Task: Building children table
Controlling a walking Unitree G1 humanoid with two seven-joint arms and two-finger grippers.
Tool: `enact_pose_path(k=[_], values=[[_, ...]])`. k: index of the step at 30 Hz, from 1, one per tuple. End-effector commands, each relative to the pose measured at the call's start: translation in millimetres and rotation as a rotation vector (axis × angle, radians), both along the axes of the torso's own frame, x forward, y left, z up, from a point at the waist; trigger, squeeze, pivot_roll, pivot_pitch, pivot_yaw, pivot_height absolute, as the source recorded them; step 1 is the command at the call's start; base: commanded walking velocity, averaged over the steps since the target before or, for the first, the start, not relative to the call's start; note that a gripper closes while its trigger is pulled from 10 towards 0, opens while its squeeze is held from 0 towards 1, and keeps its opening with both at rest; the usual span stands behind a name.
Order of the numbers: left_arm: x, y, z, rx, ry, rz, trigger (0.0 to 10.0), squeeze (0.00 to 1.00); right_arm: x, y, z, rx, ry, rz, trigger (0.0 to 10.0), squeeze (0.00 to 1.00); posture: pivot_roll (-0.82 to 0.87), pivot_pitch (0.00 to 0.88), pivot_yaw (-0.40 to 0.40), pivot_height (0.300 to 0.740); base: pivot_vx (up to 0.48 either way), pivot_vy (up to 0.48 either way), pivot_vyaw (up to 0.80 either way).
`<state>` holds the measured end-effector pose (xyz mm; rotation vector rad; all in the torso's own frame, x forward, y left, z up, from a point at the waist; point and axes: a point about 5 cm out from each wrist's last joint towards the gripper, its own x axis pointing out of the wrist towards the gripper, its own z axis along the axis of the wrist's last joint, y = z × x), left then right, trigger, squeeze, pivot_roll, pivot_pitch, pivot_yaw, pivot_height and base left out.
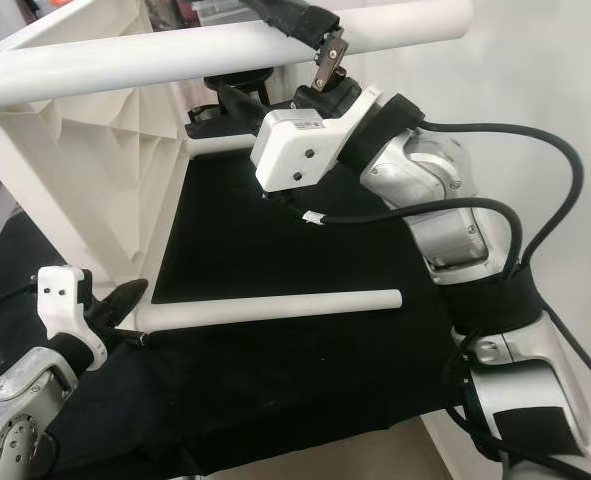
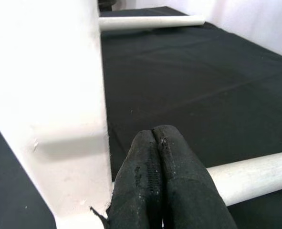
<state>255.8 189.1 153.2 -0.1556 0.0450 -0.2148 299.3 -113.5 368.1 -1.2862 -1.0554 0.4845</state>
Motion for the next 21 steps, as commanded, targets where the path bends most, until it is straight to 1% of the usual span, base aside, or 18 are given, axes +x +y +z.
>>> enact_pose_path(k=[1, 2, 4, 5, 9, 12, 15, 21], values=[[-0.4, 5.6, 0.9, 0.020, 0.006, 0.020, 10.0, 0.00, 3.9, 2.6, -3.3, -0.061, 0.043, -0.004, 10.0, 0.00, -0.13, 0.061, 0.100, 0.740, 0.000, 0.000, 0.00], [-0.4, 5.6, 0.9, 0.020, 0.006, 0.020, 10.0, 0.00, 3.9, 2.6, -3.3, -0.061, 0.043, -0.004, 10.0, 0.00, -0.13, 0.061, 0.100, 0.740, 0.000, 0.000, 0.00], [-0.3, 4.9, 0.0, 0.021, 0.006, 0.024, 10.0, 0.00, 11.2, -2.9, -0.4, -0.070, 0.062, -0.056, 10.0, 0.00, -0.13, 0.062, 0.094, 0.740, 0.000, 0.000, 0.00], [-0.3, 4.9, 0.0, 0.021, 0.006, 0.024, 10.0, 0.00, 11.2, -2.9, -0.4, -0.070, 0.062, -0.056, 10.0, 0.00, -0.13, 0.062, 0.094, 0.740, 0.000, 0.000, 0.00], [-1.3, 4.8, -1.3, 0.021, 0.008, 0.030, 10.0, 0.00, 17.1, -11.1, 7.7, -0.044, 0.055, -0.117, 10.0, 0.00, -0.13, 0.061, 0.091, 0.740, 0.000, 0.000, 0.00], [-1.6, 5.5, -1.6, 0.023, 0.008, 0.035, 10.0, 0.00, 18.8, -14.5, 10.4, -0.038, 0.050, -0.142, 10.0, 0.00, -0.13, 0.062, 0.090, 0.740, 0.000, 0.000, 0.00], [-1.6, 7.4, -2.1, 0.025, 0.010, 0.044, 10.0, 0.00, 23.0, -23.4, 15.4, -0.017, 0.050, -0.211, 10.0, 0.00, -0.14, 0.062, 0.090, 0.740, 0.000, 0.000, 0.00], [-1.7, 7.6, -2.8, 0.026, 0.012, 0.047, 10.0, 0.00, 25.6, -30.7, 19.1, 0.004, 0.049, -0.271, 10.0, 0.00, -0.14, 0.063, 0.092, 0.740, 0.000, 0.000, 0.00]])
